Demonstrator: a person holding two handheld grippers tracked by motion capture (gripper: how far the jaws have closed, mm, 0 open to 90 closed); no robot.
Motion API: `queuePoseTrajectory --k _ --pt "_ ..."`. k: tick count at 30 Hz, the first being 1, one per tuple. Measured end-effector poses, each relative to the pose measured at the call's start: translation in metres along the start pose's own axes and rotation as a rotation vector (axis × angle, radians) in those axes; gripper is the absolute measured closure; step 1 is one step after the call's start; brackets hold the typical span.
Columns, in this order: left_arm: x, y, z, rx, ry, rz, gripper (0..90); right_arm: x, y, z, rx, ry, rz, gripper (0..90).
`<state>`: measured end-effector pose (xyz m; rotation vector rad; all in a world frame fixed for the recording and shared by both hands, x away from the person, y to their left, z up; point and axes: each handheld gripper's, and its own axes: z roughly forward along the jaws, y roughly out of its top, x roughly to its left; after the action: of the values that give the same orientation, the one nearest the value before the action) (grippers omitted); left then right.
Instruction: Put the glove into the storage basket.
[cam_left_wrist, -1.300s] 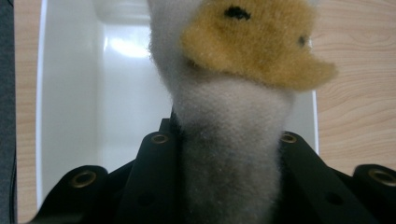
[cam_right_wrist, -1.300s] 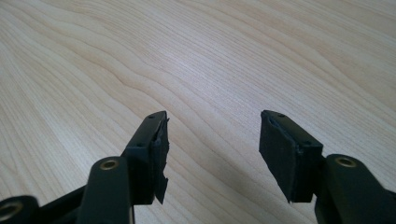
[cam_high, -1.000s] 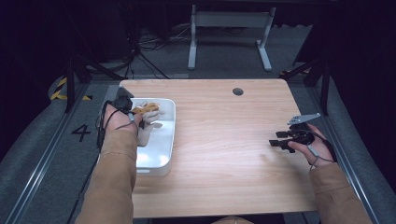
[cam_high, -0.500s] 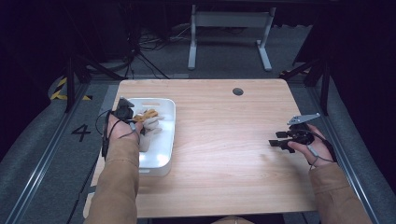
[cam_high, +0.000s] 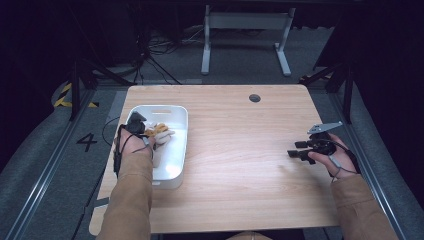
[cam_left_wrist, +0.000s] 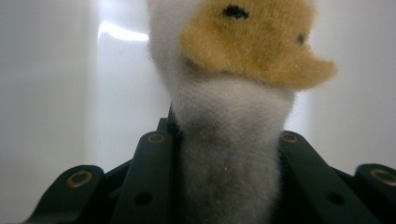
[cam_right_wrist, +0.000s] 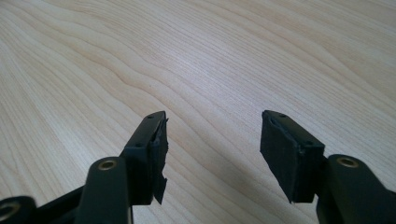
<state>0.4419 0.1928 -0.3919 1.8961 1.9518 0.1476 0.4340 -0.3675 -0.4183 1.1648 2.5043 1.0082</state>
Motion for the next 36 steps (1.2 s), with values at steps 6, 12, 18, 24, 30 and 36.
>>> queuePoseTrajectory --k 6,12,18,24,30,36 --pt "-0.001 -0.002 0.008 0.019 0.034 0.013 70.8 0.0 0.0 0.001 0.001 0.0 0.002 42.0" --pt "0.002 -0.005 0.014 0.039 0.043 0.011 68.9 0.0 -0.001 0.001 0.002 0.003 0.003 41.8" --pt "0.002 -0.008 0.02 0.102 0.069 0.018 61.3 -0.001 -0.001 0.001 -0.002 -0.005 0.005 41.7" --pt "-0.001 -0.007 0.021 0.127 0.102 0.017 22.0 -0.004 -0.002 0.001 -0.007 -0.007 0.012 41.7" --pt "-0.012 -0.005 0.019 0.143 0.09 0.042 18.3 -0.004 -0.002 0.0 -0.016 -0.009 0.015 41.7" --pt "-0.021 -0.006 0.019 0.171 0.113 0.056 20.9 -0.005 -0.002 -0.001 -0.019 -0.009 0.017 41.6"
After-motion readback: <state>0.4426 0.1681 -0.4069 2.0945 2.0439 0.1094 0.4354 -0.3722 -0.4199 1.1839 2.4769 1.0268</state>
